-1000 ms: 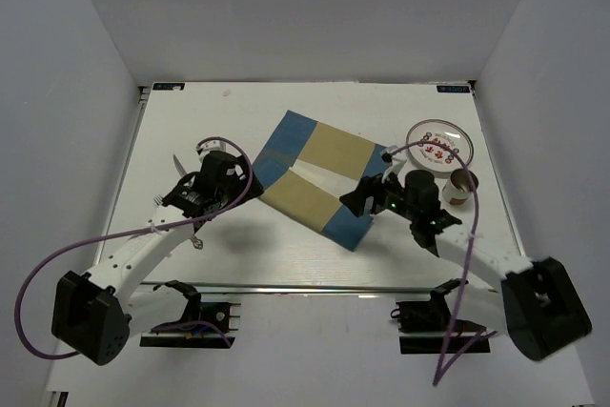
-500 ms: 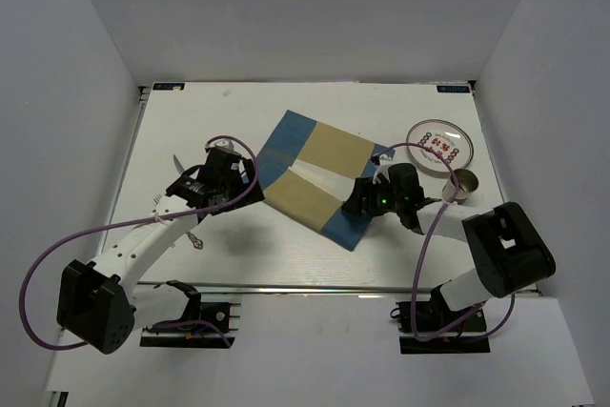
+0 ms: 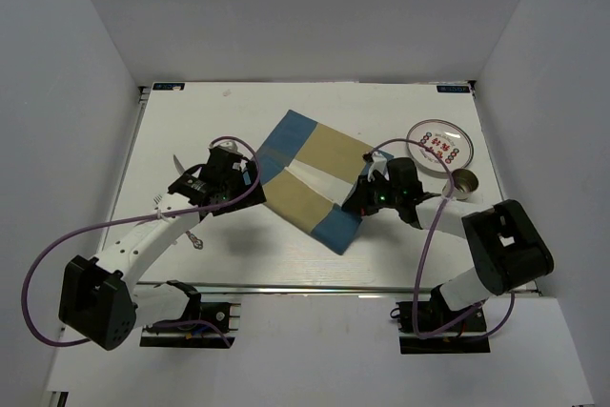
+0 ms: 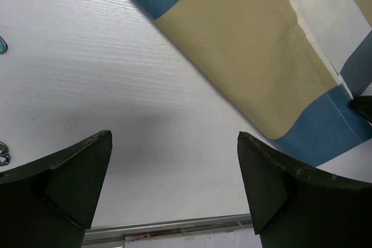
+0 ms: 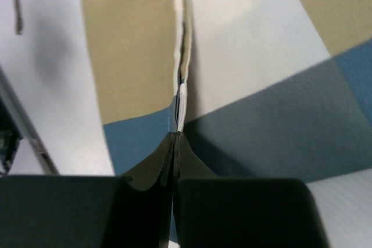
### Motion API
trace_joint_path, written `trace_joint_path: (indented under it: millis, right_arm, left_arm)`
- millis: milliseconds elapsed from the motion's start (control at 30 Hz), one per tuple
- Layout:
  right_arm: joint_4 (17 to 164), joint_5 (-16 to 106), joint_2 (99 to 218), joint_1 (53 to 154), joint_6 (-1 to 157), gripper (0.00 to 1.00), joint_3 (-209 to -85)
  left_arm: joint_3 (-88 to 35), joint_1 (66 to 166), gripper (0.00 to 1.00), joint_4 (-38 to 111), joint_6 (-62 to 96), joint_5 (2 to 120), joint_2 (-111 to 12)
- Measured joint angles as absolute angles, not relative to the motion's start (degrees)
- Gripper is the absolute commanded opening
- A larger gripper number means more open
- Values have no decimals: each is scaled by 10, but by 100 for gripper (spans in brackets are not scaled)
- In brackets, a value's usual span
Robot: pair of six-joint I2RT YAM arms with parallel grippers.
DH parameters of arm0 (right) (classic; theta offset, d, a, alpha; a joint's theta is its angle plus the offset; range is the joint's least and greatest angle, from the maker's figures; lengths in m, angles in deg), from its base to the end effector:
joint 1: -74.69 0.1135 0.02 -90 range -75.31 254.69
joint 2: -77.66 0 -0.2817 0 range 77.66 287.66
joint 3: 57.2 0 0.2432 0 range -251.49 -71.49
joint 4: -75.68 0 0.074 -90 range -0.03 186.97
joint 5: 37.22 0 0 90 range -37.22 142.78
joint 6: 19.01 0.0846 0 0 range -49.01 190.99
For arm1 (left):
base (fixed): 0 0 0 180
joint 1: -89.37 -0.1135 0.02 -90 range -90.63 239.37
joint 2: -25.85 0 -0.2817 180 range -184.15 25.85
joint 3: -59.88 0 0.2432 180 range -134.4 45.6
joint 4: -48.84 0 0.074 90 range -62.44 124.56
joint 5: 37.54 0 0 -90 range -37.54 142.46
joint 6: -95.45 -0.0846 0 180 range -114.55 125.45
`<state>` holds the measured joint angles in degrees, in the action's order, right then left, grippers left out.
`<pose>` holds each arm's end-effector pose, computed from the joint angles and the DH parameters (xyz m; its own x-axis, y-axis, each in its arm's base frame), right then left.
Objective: Set the dinner table for one person
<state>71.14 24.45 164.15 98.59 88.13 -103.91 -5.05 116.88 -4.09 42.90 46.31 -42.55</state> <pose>0.2680 0.1627 0.1534 -0.7136 -0.0325 -0.6998 -0.5239 0.6879 0.5024 0.2229 -0.1058 0.2290 -0.8338 -0.2474 -0.4936 -0.1264 0.9557 -0.2657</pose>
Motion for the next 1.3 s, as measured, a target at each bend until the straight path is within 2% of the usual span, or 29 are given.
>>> trace_joint_path:
  millis: [133,333,667,833,867,900,933,1100,1200,1300]
  right_arm:
    - [710,202,1610,989,884,0,-1047]
    - [700,139,1588,1018,896,0,-1096]
    - [654,101,1589,1151,960,0,-1101]
    - [660,74,1644,1231,951,0,-1134]
    - [660,72,1657,1243,947,19,-1141]
    - [659,70,1672,1254,946,77,-1144]
    - [658,67,1683,1263,948,89,-1144]
    - [619,80,1674,1285,960,89,-1097]
    - [651,176,1628,1281,965,89,-1087]
    - [718,314,1611,1271,972,89,-1126]
  left_arm:
    - [-59,1169,98,-51,438,455,-430]
    - [-93,1165,98,-89,501,382,-426]
    - [-97,1163,98,-102,579,291,-348]
    - [-97,1162,98,-100,589,279,-355]
    - [-97,1162,98,-100,591,278,-359]
    - [-97,1162,98,-101,593,278,-363]
    - [-97,1162,98,-100,594,278,-366]
    - [-97,1162,98,-100,595,280,-369]
    - [-97,1164,98,-98,595,285,-383]
    - [-102,1166,98,-97,596,300,-431]
